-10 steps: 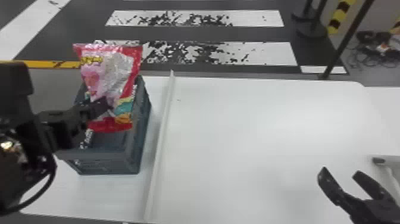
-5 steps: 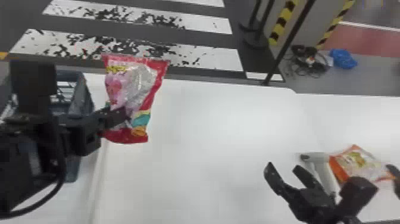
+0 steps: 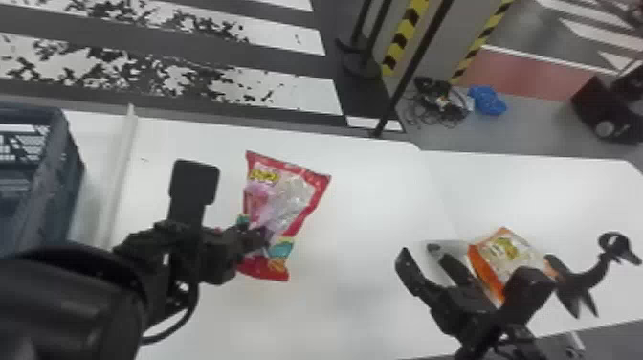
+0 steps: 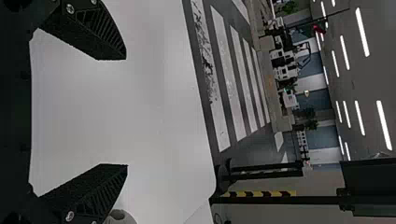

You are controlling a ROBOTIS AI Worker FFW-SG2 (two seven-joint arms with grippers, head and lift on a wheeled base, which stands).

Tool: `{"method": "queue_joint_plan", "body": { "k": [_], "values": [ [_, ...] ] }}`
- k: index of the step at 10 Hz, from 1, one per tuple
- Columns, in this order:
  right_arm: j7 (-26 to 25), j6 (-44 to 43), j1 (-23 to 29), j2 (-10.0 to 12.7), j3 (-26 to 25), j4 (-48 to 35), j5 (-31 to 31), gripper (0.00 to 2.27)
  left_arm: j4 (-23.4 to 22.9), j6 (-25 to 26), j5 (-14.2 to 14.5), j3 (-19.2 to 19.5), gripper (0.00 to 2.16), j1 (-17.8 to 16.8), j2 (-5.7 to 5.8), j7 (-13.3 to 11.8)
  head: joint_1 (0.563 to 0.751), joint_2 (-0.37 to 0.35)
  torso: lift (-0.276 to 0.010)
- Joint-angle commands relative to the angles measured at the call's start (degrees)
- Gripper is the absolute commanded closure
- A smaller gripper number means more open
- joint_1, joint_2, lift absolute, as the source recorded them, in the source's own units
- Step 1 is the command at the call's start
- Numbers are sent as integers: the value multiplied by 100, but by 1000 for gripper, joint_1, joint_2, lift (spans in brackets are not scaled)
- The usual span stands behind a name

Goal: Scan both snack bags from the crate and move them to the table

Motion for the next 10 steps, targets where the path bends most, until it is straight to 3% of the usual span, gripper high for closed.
{"method": "queue_joint_plan", "body": {
  "k": [1,3,5,7,8,9,10],
  "values": [
    [-47,46,-102,0,-62,8,-6,103,557,-371,-138,-497,2142,-42,-25,-96,695,-350,-87],
    [-100,134,-207,0,-26,34,3,103,1032,-652,-59,-875,2142,-42,-25,-377,695,-350,-87],
    [-109,169,-260,61,0,34,29,103,1313,-986,-50,-1138,2142,-42,-25,-412,695,-350,-87],
    [-109,186,-251,88,-18,34,12,97,1752,-1249,327,-1042,2115,-200,-25,-517,695,-350,-87],
    [-109,169,-260,96,-18,60,12,97,1849,-1355,354,-998,1575,-209,-25,-482,695,-350,-87],
    [-109,169,-278,96,-18,69,12,100,1867,-1337,442,-936,171,-226,-25,-632,695,-350,-87],
    [-109,169,-304,96,0,78,12,103,1849,-1320,521,-919,-2,-226,-25,-667,695,-350,-87]
  ]
}}
